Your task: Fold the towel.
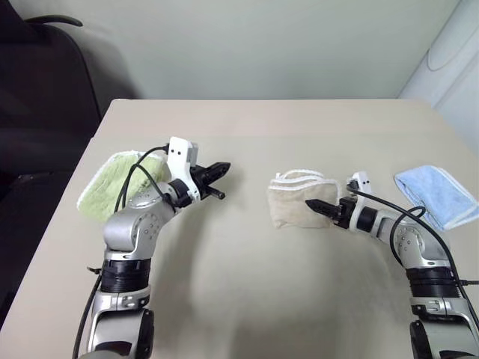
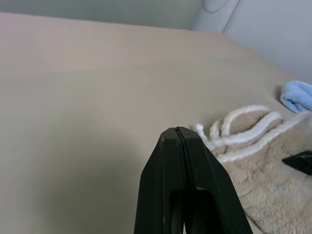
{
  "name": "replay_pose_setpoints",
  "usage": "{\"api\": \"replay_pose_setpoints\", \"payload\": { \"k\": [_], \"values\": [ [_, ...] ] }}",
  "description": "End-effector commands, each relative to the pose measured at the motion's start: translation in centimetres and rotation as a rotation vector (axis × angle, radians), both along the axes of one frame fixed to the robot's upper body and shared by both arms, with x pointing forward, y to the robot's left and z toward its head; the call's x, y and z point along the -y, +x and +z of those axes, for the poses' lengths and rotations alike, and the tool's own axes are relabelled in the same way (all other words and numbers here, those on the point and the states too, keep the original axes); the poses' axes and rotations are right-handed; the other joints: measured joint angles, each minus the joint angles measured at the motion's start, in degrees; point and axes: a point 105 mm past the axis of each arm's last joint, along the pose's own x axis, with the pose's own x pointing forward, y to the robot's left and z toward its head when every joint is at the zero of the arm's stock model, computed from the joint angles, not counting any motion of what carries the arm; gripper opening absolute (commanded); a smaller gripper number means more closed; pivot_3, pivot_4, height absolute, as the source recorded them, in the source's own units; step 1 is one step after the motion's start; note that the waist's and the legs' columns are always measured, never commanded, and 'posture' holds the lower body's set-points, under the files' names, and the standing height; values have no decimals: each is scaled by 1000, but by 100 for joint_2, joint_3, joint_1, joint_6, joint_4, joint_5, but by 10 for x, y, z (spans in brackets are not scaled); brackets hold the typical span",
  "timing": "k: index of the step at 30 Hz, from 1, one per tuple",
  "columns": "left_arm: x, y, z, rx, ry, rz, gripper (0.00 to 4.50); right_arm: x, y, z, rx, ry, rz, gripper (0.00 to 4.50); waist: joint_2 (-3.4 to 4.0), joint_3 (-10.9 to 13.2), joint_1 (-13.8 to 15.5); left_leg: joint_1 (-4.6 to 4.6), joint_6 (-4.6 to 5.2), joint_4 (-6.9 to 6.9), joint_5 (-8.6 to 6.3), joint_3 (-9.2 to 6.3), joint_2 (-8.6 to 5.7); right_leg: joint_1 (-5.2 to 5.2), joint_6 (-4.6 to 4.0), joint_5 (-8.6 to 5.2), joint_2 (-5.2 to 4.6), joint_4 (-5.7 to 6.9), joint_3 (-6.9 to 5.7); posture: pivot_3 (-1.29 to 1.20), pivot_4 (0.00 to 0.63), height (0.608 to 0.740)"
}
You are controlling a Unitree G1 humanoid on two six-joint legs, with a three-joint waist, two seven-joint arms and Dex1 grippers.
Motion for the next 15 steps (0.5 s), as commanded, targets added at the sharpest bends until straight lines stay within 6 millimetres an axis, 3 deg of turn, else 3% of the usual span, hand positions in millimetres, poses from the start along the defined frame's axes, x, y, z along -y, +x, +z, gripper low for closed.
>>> {"api": "replay_pose_setpoints", "payload": {
  "k": [1, 3, 4, 9, 11, 15],
  "values": [
    [5, -5, 13, 49, -4, -15, 0, -1, -4, 14, 38, 47, 18, 739, 0, 0, 11, 0, -1, 0, 0, 0, 0, 1, -2, -1, 0, 0, 0, 0, 150, 735],
    [7, -5, 12, 45, -8, -20, 0, 5, -7, 23, 57, 90, -5, 108, 0, 0, 19, 0, -2, 0, 1, 0, -1, 0, -4, -2, 0, 0, -1, 0, 150, 735],
    [8, -6, 11, 43, -10, -22, 0, 6, -8, 26, 64, 104, -12, 13, 0, 0, 21, 0, -2, 0, 1, 1, -1, 0, -6, -4, 0, 0, -1, 0, 150, 735],
    [14, -6, 8, 31, -13, -38, 0, 26, -20, 54, 157, 194, -88, 13, 0, 0, 61, -1, -7, -3, 4, 2, -4, 0, -10, -8, 0, 0, -2, 0, 150, 735],
    [15, -6, 7, 25, -17, -44, 0, 48, -20, 68, 204, 196, -200, 13, 0, 0, 72, -1, -7, -1, 4, 3, -6, 1, -11, -9, -1, 0, -1, 0, 150, 735],
    [20, -4, 5, 15, -18, -64, 0, 116, -21, 112, 324, 204, -511, 13, 5, 4, 92, -1, -5, 2, 3, 3, -10, 2, -34, -22, -7, 0, 4, 0, 150, 735]
  ]
}}
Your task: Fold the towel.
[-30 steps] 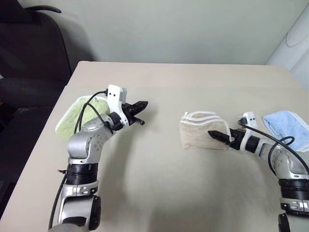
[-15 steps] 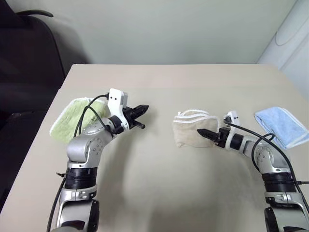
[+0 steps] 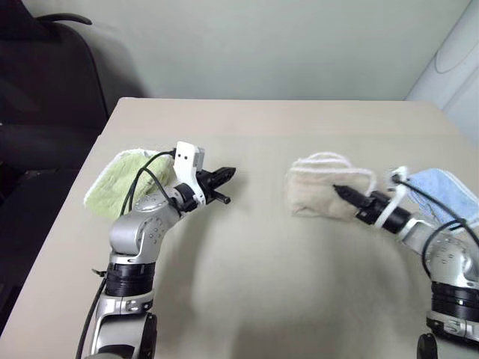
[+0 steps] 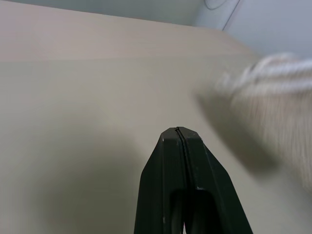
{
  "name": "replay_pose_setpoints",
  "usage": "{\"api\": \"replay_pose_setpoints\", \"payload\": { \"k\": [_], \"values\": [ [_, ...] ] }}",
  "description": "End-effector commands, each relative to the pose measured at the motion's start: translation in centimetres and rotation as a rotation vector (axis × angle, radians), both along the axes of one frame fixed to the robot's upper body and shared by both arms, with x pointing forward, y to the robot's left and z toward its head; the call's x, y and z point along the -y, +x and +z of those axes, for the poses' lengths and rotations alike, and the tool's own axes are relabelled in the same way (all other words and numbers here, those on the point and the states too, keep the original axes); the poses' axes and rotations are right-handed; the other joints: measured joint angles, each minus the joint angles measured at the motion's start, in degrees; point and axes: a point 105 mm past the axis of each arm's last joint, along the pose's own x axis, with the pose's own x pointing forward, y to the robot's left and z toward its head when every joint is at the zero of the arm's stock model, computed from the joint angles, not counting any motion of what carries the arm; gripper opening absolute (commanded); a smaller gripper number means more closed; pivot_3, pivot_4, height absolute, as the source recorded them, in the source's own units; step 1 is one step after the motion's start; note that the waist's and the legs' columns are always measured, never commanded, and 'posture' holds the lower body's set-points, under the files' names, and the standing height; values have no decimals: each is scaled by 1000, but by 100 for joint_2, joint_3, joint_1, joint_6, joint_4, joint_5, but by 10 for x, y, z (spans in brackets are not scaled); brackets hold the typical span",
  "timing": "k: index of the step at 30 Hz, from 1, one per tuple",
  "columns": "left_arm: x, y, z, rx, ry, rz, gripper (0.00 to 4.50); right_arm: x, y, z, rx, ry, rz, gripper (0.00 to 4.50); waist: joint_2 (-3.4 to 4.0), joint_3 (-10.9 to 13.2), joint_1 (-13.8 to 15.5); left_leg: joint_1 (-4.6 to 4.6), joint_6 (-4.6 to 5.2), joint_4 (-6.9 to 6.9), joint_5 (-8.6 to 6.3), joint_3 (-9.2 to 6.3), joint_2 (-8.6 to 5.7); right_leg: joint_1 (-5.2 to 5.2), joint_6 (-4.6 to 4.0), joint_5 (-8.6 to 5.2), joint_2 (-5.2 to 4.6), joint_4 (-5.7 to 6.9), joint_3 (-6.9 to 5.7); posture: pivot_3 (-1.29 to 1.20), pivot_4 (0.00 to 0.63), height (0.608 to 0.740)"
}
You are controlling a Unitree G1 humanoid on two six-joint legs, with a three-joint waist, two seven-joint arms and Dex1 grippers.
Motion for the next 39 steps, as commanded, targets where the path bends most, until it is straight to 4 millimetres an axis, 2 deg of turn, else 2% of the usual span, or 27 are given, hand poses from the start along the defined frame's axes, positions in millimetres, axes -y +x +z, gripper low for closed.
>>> {"api": "replay_pose_setpoints", "payload": {
  "k": [1, 4, 6, 8, 9, 11, 13, 15, 19, 22, 24, 26, 28, 30, 39],
  "values": [
    [8, 0, 10, 33, -12, -41, 0, 70, -8, 52, 123, -6, -311, 13, 4, 2, 10, 0, 3, -4, -2, 1, -3, -1, -4, -2, -5, 0, 1, 0, 150, 735],
    [15, 1, 10, 30, -15, -63, 0, 131, -18, 61, 85, -20, -569, 13, 3, 2, 41, 0, 14, -9, -8, -2, -3, 3, -3, -2, -15, 1, 6, 0, 150, 735],
    [19, 1, 9, 25, -16, -75, 0, 168, -23, 50, 3, -49, -727, 13, 2, 1, 51, 0, 17, -13, -10, -8, -1, 5, 11, 5, -15, 1, 2, 0, 150, 735],
    [21, 2, 8, 23, -16, -80, 0, 183, -24, 42, -41, -68, -794, 13, 2, 1, 47, 0, 18, -20, -11, -9, 0, 3, 32, 16, -16, 1, 3, 0, 150, 735],
    [23, 2, 7, 21, -14, -83, 0, 190, -22, 33, -80, -72, -811, 13, 3, 1, 34, 0, 18, -25, -11, -8, 0, 0, 35, 17, -16, 1, 4, 0, 150, 735],
    [28, 1, 5, 17, -12, -89, 0, 204, -15, -5, -221, -103, -852, 711, 4, 1, -10, 1, 19, -32, -12, -3, 1, -8, 43, 21, -15, 5, 13, 0, 150, 735],
    [30, 1, 4, 17, -11, -92, 0, 209, -11, -27, -294, -142, -861, 1293, 6, 0, -36, 2, 21, -40, -12, 1, 2, -13, 55, 26, -19, 9, 19, 0, 150, 735],
    [29, 0, 4, 15, -12, -84, 0, 214, -10, -31, -309, -171, -871, 2022, 18, 2, -38, 3, 24, -43, -10, 3, 2, -20, 56, 26, -23, 21, 20, 0, 150, 735],
    [26, -2, 3, 12, -16, -66, 0, 217, -9, -22, -267, -244, -852, 3399, 35, 0, -27, 3, 39, -46, 0, 5, 1, -22, 56, 26, -34, 33, 19, 0, 150, 735],
    [23, -6, -1, -2, -21, -53, 0, 226, -20, -4, -196, -294, -893, 4491, 36, 0, -15, 3, 40, -46, 0, 5, -1, -18, 56, 26, -39, 31, 18, 0, 150, 735],
    [24, -7, -4, -10, -23, -51, 0, 227, -26, 3, -165, -358, -899, 4491, 36, 0, 4, 2, 40, -46, 0, 5, -4, -18, 58, 23, -42, 30, 16, 0, 150, 735],
    [24, -6, -5, -12, -18, -58, 0, 222, -34, 10, -127, -498, -878, 4491, 37, 1, 34, 0, 39, -48, 0, 5, -6, -18, 59, 21, -45, 29, 14, 0, 150, 735],
    [24, -2, -5, -13, -11, -59, 0, 213, -42, 18, -70, -659, -845, 4491, 39, 2, 54, 0, 40, -49, 0, 6, -10, -17, 59, 18, -49, 29, 13, 0, 150, 735],
    [22, 7, -6, -15, 3, -40, 0, 205, -50, 26, -22, -750, -834, 4491, 39, 2, 47, 1, 40, -47, -1, 8, -12, -16, 59, 15, -50, 29, 13, 0, 150, 735],
    [22, 14, -7, -15, 15, -30, 0, 199, -56, 29, -2, -778, -836, 4491, 36, 4, -13, 4, 41, -16, -1, 18, -16, -2, 76, 16, -50, 28, 15, 0, 150, 735]
  ]
}}
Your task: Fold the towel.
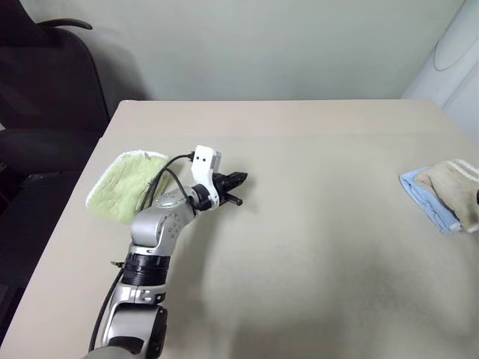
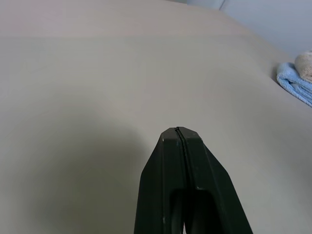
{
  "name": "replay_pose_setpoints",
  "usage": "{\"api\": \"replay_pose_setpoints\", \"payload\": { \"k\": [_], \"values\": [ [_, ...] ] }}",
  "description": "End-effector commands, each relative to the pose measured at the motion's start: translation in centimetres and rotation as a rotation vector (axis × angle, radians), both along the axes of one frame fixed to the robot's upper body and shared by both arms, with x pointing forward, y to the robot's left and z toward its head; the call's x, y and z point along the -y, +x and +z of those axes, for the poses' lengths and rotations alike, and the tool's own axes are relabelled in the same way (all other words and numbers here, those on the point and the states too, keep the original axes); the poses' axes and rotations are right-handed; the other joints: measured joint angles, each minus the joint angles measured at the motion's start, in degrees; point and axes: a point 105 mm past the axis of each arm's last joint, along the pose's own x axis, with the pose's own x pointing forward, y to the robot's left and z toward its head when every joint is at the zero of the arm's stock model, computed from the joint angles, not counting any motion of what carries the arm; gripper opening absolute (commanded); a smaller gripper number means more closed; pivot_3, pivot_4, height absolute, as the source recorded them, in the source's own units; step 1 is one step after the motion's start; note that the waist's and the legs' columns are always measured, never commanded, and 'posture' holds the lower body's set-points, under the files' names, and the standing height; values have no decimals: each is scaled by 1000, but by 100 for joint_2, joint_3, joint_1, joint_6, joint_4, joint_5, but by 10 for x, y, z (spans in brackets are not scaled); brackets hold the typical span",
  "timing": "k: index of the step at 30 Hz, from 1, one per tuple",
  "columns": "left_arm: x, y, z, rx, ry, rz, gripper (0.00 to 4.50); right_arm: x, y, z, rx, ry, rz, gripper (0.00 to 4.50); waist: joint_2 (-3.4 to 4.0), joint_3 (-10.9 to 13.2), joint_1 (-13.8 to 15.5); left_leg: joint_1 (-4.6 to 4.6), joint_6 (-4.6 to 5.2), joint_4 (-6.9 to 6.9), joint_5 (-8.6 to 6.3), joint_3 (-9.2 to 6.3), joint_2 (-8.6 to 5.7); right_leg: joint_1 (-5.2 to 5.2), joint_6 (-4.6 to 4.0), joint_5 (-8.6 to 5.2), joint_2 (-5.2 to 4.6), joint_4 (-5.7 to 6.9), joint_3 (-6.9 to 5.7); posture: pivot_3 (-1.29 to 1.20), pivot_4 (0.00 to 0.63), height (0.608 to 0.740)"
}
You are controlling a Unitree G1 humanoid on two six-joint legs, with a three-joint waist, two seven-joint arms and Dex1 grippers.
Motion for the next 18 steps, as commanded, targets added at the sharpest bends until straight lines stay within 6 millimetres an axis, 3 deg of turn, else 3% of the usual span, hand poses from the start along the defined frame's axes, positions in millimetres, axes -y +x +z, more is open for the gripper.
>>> {"api": "replay_pose_setpoints", "payload": {
  "k": [1, 13, 15, 17, 18],
  "values": [
    [2, 1, 12, 53, -11, -6, 0, 1, -4, 21, 62, -45, -8, 4491, 0, 0, 4, 0, 0, 0, 0, 0, 0, 0, 0, 0, 0, 0, 0, 0, 150, 735],
    [2, 1, 12, 54, -11, -6, 0, 1, -4, 21, 62, -45, -8, 4491, 0, 0, 14, -1, 3, -2, -2, 0, -1, -1, 6, -4, -1, 0, 0, 0, 150, 735],
    [-1, 8, 10, 51, 12, 18, 0, 0, -6, 26, 62, -110, -17, 4491, 0, 0, 16, -1, 3, -1, -2, 0, -1, -1, 5, -4, -1, 0, 0, 0, 150, 735],
    [-18, 36, 13, 177, 189, 169, 0, -58, 15, 52, 135, -425, 142, 4491, 11, 5, 20, -1, 3, -1, -2, -1, -1, -1, 5, -4, -1, 1, 0, 0, 150, 735],
    [-31, 43, 15, 235, 297, 238, 0, -111, 38, 46, 155, -577, 310, 4491, 18, 9, -8, -1, 3, 7, -2, -7, 0, -3, 3, -2, 0, 5, -2, 0, 150, 735]
  ]
}}
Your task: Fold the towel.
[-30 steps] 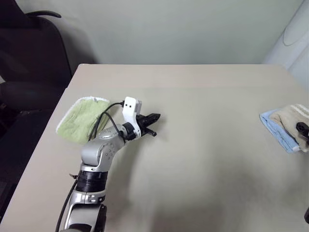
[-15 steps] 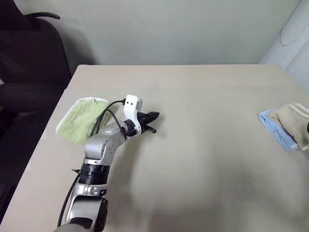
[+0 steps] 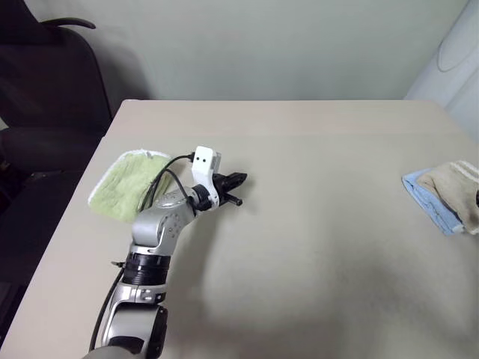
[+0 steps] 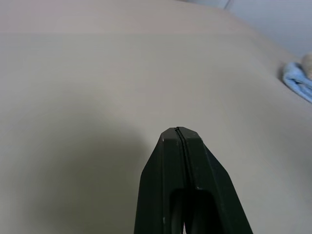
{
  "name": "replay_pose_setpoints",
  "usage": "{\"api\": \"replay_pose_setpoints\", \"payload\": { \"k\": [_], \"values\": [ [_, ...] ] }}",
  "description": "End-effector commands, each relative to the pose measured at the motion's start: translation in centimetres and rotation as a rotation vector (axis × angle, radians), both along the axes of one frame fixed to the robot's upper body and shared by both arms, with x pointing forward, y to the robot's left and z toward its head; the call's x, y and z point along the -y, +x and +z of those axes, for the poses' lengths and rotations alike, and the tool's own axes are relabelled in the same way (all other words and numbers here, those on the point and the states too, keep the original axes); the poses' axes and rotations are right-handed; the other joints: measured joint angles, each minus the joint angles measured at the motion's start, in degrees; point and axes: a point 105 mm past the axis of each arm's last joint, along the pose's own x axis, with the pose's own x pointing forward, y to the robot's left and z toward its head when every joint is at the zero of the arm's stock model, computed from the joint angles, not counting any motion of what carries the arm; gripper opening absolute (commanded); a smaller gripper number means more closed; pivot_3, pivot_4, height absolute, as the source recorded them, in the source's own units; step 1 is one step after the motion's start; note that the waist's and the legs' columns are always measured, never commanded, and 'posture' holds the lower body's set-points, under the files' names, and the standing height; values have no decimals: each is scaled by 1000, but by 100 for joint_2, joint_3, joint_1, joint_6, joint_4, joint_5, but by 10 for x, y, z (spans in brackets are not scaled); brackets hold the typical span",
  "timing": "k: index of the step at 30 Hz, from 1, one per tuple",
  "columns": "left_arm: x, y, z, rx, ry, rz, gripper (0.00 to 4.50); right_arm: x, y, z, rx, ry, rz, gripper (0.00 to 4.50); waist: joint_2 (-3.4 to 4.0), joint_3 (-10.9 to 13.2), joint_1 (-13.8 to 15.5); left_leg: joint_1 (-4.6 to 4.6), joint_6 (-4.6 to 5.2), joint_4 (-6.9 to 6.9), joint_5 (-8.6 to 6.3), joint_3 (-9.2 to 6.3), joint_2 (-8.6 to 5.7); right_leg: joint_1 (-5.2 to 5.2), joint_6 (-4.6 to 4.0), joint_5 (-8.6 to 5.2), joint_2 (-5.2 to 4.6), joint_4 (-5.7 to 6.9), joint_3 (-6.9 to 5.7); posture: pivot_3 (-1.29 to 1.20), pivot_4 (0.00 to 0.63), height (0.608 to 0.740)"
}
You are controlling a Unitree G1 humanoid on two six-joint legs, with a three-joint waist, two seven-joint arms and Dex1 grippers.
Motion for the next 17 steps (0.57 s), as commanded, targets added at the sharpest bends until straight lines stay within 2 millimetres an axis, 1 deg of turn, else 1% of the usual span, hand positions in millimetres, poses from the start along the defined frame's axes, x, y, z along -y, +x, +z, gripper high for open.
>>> {"api": "replay_pose_setpoints", "payload": {
  "k": [1, 2, 3, 4, 5, 6, 7, 8, 11, 13, 14, 15, 17],
  "values": [
    [-39, 24, 20, 231, 291, 221, 0, -155, 57, 20, 149, -433, 488, 4491, 4, 5, -139, 2, 1, 0, 0, -1, 4, -2, -2, 5, 2, 3, 2, 0, 150, 735],
    [-56, 22, 20, 244, 336, 277, 0, -199, 72, 6, 161, -410, 624, 4491, -25, 5, -254, 18, 12, -3, -7, 3, 10, -9, -2, 27, 7, 1, -6, 0, 150, 735],
    [-66, 19, 20, 254, 364, 312, 0, -229, 80, -1, 175, -390, 710, 4491, -38, 1, -339, 35, 35, -10, -22, -1, 19, -14, 36, 48, 4, -23, -21, 0, 150, 735],
    [-70, 18, 19, 259, 373, 327, 0, -241, 84, -3, 184, -369, 740, 4491, -38, 1, -368, 55, 50, -27, -28, -11, 32, -4, 53, 79, 3, -65, -45, 0, 150, 735],
    [-70, 18, 18, 262, 377, 330, 0, -244, 85, -5, 189, -360, 741, 4491, -28, 3, -355, 74, 60, -58, -21, -18, 29, -5, 63, 112, 8, -113, -97, 0, 150, 735],
    [-68, 19, 17, 262, 378, 324, 0, -245, 86, -7, 191, -359, 738, 4491, -10, 6, -310, 64, 61, -69, -7, -21, 25, -15, 61, 119, -13, -119, -142, 0, 150, 735],
    [-66, 19, 17, 262, 378, 320, 0, -246, 86, -8, 192, -359, 737, 4491, 6, 9, -192, 47, 26, -77, 21, -23, 18, -34, 51, 110, -25, -107, -165, 0, 150, 735],
    [-65, 19, 16, 263, 379, 317, 0, -247, 86, -9, 193, -359, 736, 4491, 13, 5, -91, 29, 17, -74, 25, -28, 17, -85, -5, 144, -42, -100, -166, 0, 150, 735],
    [-59, 23, 19, 272, 375, 296, 0, -244, 84, -11, 198, -301, 715, 4491, 12, 4, 75, -38, -6, -48, 18, -36, 11, -122, -12, 150, -71, -108, -173, 0, 150, 735],
    [-58, 23, 21, 277, 372, 284, 0, -243, 84, -15, 195, -218, 702, 4491, 11, 4, 95, -90, -19, 3, 14, -36, 11, -135, -12, 150, -72, -109, -183, 0, 150, 735],
    [-58, 23, 21, 279, 372, 278, 0, -243, 84, -17, 185, -184, 707, 4491, 7, 1, 95, -111, -51, 19, 26, -35, 11, -140, -11, 150, -72, -107, -188, 0, 150, 735],
    [-58, 22, 22, 281, 372, 274, 0, -245, 84, -19, 178, -163, 715, 4491, 6, 1, 86, -118, -71, 21, 36, -28, 11, -146, -11, 150, -72, -107, -191, 0, 150, 735],
    [-61, 21, 22, 282, 377, 270, 0, -247, 83, -21, 168, -146, 724, 4491, 6, 1, 75, -117, -72, 19, 36, -13, 11, -150, -7, 153, -72, -107, -188, 0, 150, 735]
  ]
}}
